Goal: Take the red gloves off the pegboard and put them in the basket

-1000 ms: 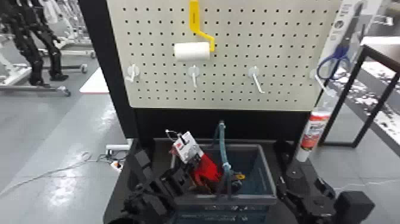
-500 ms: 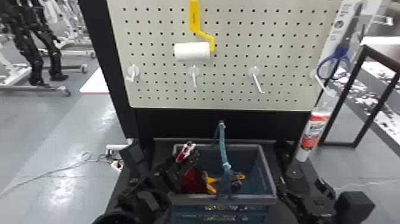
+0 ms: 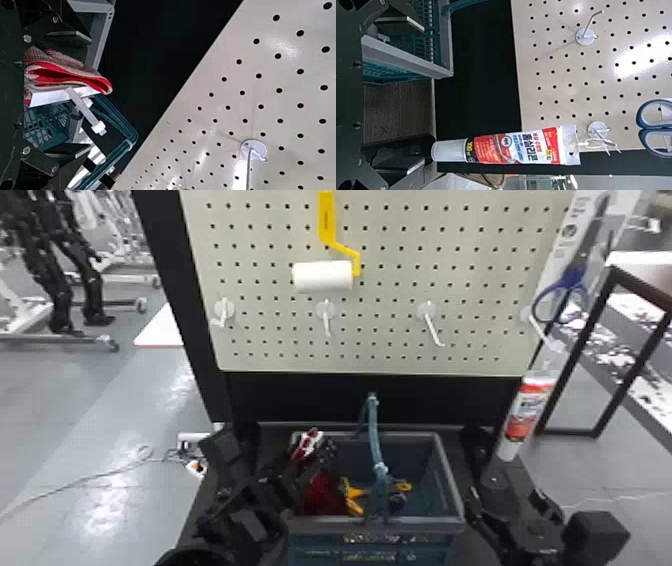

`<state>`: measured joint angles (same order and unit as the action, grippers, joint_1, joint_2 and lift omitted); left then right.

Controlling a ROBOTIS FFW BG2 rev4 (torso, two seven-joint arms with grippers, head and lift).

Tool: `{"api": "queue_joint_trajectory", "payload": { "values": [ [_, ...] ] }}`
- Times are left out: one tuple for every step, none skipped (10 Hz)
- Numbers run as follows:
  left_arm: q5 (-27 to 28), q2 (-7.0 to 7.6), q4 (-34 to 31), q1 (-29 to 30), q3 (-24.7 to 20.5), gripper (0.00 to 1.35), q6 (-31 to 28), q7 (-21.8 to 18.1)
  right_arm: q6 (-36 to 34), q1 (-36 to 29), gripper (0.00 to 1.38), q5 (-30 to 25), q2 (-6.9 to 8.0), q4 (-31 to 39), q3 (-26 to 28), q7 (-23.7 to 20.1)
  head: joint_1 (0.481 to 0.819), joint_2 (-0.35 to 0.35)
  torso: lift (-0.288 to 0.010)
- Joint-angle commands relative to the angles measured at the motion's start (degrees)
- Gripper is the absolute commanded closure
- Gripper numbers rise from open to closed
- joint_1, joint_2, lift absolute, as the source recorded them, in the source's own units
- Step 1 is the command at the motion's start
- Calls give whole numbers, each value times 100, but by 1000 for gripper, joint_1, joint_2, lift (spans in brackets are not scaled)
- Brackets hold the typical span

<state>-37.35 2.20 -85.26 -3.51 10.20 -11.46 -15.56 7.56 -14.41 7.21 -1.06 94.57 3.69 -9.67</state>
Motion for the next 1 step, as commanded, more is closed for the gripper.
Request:
{"api": "queue_joint_trajectory", "payload": {
  "values": [
    [17,0,0,9,9,334,73,0,0,-9,136,0,0,0,0,0,549,0,-100]
  ]
}}
